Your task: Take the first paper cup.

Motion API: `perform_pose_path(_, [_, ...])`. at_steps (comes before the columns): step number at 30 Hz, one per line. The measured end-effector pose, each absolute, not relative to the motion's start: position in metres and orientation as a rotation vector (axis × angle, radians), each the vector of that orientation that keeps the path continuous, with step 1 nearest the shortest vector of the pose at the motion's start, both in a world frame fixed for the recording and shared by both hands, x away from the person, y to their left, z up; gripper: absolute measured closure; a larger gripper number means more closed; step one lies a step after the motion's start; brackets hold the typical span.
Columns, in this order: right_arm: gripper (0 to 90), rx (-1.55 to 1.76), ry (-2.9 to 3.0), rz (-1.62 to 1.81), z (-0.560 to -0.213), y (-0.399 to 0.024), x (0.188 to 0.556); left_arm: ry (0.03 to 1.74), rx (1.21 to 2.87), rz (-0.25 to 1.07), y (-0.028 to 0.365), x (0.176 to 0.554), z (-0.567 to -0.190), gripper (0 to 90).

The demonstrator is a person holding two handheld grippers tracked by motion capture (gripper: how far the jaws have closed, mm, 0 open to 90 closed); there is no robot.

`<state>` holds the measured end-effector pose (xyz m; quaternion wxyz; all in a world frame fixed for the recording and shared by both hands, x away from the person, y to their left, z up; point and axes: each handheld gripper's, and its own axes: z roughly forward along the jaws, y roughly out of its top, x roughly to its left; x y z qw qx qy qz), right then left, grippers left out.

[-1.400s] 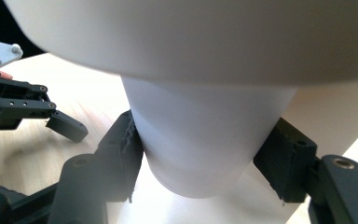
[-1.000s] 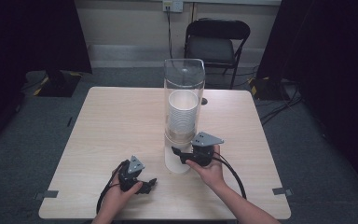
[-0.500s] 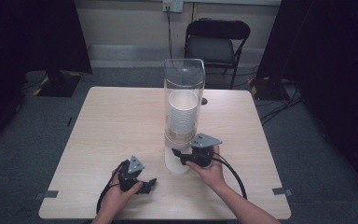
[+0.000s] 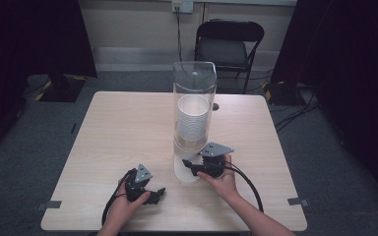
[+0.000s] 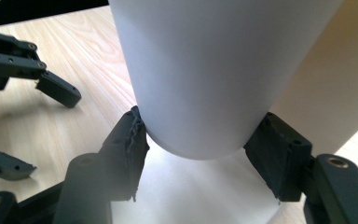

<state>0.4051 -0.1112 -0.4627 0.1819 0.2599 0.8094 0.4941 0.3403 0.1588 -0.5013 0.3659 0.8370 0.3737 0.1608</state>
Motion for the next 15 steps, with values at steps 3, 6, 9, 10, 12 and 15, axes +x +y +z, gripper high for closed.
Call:
perform_pose_path(3, [90.0, 0.729, 2.455, 1.283, -0.497, -0.118, 0.404, 0.96, 2.152, 0.41, 0.159, 0.34, -0.501, 12.0])
perform_pose_path(6, [74.0, 0.769, 2.328, 1.399, -0.488, -0.127, 0.398, 0.961, 2.149, 0.411, 0.158, 0.34, -0.502, 11.2])
perform_pose_path(9, [41.3, 0.801, 2.316, 1.379, -0.473, -0.127, 0.395, 0.959, 2.16, 0.409, 0.158, 0.34, -0.501, 11.1])
perform_pose_path(10, [39.1, 0.784, 2.3, 1.385, -0.468, -0.129, 0.394, 0.966, 2.146, 0.408, 0.158, 0.34, -0.502, 10.8])
perform_pose_path(12, [29.1, 0.813, 2.292, 1.419, -0.463, -0.131, 0.398, 0.957, 2.15, 0.403, 0.158, 0.34, -0.502, 9.9])
perform_pose_path(15, [27.1, 0.816, 2.248, 1.498, -0.454, -0.131, 0.399, 0.959, 2.147, 0.404, 0.157, 0.34, -0.502, 9.6])
